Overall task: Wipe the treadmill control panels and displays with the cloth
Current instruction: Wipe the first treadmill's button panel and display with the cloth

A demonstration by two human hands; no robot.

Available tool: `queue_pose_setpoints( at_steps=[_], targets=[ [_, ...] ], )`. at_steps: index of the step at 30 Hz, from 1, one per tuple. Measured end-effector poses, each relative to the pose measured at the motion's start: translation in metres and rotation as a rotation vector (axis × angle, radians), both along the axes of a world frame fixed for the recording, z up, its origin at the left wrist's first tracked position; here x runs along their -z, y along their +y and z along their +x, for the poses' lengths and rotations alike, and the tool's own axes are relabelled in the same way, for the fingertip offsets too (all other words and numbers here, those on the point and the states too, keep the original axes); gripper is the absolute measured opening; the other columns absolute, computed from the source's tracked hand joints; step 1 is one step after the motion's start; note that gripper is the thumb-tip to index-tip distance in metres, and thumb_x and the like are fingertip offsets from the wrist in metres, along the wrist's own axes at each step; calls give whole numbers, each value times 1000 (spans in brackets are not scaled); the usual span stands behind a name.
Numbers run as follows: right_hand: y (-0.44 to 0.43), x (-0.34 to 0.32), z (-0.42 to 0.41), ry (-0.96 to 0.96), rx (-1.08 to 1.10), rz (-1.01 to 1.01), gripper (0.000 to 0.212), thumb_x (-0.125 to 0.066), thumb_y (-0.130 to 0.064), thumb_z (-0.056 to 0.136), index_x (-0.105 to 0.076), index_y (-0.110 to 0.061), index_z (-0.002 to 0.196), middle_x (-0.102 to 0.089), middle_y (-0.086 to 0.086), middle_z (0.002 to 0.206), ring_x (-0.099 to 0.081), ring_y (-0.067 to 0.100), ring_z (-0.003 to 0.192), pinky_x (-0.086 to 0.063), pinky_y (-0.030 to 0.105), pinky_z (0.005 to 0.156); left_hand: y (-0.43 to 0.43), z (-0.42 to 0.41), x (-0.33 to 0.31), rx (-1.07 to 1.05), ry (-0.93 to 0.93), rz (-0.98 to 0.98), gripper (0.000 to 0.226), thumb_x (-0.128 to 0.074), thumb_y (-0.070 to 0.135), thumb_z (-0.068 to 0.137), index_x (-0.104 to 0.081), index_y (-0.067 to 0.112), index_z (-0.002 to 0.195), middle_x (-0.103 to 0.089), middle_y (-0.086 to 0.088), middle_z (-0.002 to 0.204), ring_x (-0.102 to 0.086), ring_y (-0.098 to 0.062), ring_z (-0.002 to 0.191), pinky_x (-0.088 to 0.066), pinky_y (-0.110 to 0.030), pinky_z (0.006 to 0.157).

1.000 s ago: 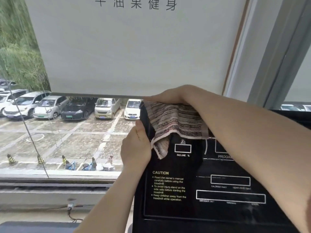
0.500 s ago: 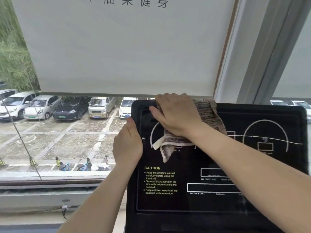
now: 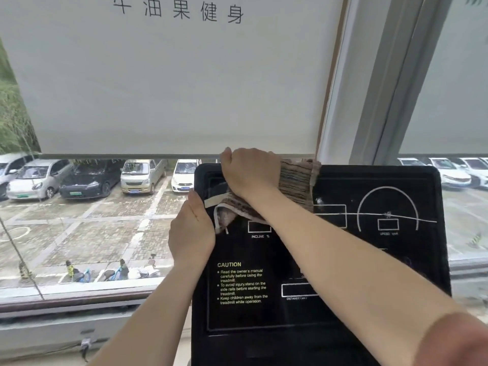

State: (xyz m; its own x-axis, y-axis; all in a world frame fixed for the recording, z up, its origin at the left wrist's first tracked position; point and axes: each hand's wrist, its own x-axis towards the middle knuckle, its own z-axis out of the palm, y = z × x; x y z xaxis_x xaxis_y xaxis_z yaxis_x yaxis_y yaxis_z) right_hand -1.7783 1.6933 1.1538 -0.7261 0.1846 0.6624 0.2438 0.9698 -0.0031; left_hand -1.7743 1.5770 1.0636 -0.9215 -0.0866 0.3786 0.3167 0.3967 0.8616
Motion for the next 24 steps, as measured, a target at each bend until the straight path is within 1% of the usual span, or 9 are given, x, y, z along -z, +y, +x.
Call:
queue_pose_setpoints(
  at_steps=[2, 5, 7, 10, 14, 17, 20, 22, 24],
  targets=[
    [3, 9, 6, 68, -107, 55, 54, -22, -40, 101, -48, -17, 60, -49, -5, 57, -48, 20, 58, -40, 35, 72, -1, -1, 2, 2, -7, 9, 67, -5, 54, 98, -56, 14, 85, -59, -3, 82, -55, -31, 87, -38, -38, 77],
    [49, -3, 26, -95, -285, 91, 52, -21, -44, 102, -46, -17, 65, -50, -5, 60, -49, 18, 59, -34, 31, 59, 0, -3, 2, 2, -17, 16, 71, -5, 55, 98, -60, 11, 90, -60, -7, 86, -54, -30, 89, -37, -39, 80],
    [97, -8, 48, -125, -170, 61, 59, -18, -46, 103, -48, -15, 63, -48, -1, 58, -50, 20, 60, -33, 30, 58, 0, -3, 2, 5, -24, 16, 70, -6, 53, 99, -60, 9, 92, -60, -9, 88, -53, -30, 90, -37, -40, 82],
    [165, 1, 84, 43, 143, 15, 58, -18, -42, 102, -52, -15, 63, -51, 5, 61, -55, 30, 65, -35, 33, 61, 1, -2, 0, 4, -26, 18, 68, -6, 51, 100, -59, 9, 88, -59, -9, 85, -52, -30, 88, -38, -41, 83],
    [152, 20, 78, 259, 257, -42, 51, -22, -36, 98, -50, -16, 60, -50, 1, 58, -55, 30, 62, -38, 36, 70, 1, 1, -2, -9, -37, 25, 51, -9, 41, 102, -44, 18, 73, -52, -2, 71, -49, -30, 78, -33, -37, 75],
    [82, 46, 55, 303, 154, -42, 38, -29, -36, 97, -62, -17, 99, -61, 1, 96, -54, 23, 101, -30, 42, 98, 2, 5, -4, -4, -23, 15, 51, -9, 40, 103, -45, 18, 74, -52, 0, 72, -49, -28, 80, -33, -36, 76],
    [7, 73, 36, 191, 27, -19, 57, -26, -42, 98, -34, -12, 147, -35, 9, 152, -24, 23, 143, -14, 44, 116, 1, 5, -2, -3, -24, 7, 64, -8, 47, 102, -59, 10, 102, -63, -15, 100, -56, -35, 98, -39, -42, 87],
    [-16, 81, 33, 134, -37, 4, 64, -24, -42, 99, -17, -8, 153, -14, 10, 161, -6, 23, 149, -6, 43, 119, -1, 5, -2, 4, -27, 3, 68, -7, 50, 101, -58, 8, 118, -61, -21, 115, -54, -39, 111, -38, -45, 95],
    [-5, 81, 43, 66, -166, 103, 65, -29, -40, 99, -18, -6, 153, -14, 11, 161, -8, 23, 149, -8, 41, 120, -1, 5, -2, 17, -15, 4, 67, -7, 49, 101, -58, 6, 111, -61, -23, 115, -54, -40, 110, -38, -44, 93]
  ],
)
